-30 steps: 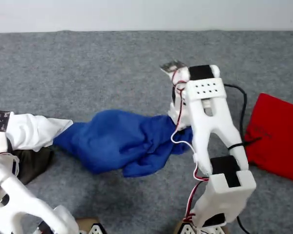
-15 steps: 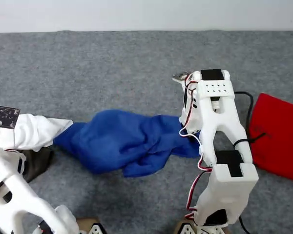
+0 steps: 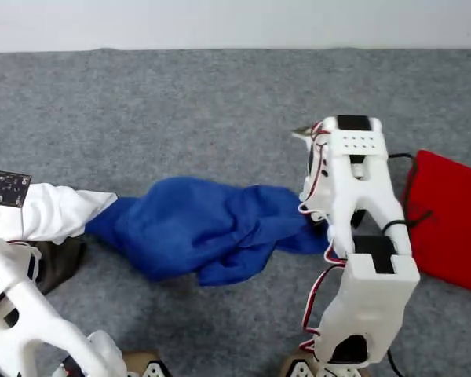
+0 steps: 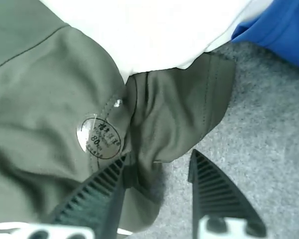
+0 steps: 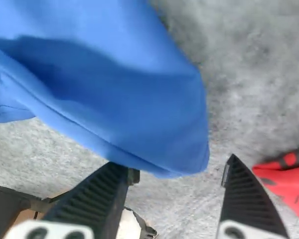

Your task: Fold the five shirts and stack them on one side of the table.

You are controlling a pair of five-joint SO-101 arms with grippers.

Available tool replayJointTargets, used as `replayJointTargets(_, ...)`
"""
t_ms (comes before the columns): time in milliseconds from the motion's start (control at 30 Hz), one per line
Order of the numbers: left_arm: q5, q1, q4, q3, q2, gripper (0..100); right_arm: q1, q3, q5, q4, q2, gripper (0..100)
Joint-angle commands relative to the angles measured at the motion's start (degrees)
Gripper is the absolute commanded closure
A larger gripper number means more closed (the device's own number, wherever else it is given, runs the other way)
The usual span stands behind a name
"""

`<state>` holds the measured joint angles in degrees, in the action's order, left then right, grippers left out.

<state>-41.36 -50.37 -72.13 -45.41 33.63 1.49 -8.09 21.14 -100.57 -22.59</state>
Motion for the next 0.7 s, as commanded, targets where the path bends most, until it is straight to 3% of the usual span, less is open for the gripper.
replayJointTargets(0, 0.0, 0.53, -0.62, 1.19, 0.44, 82, -1.1, -2.55, -0.18, -2.42, 0.04, 79.1)
replayJointTargets(167, 0.0, 0.62, -0.44, 1.19, 0.35, 82, -2.07, 0.62, 3.52, -2.24, 0.04, 85.9)
replayJointTargets(667, 0.0, 0.62, -0.53, 1.1, 0.35, 82, -3.56, 0.7, 3.52, -2.24, -5.67, 86.1)
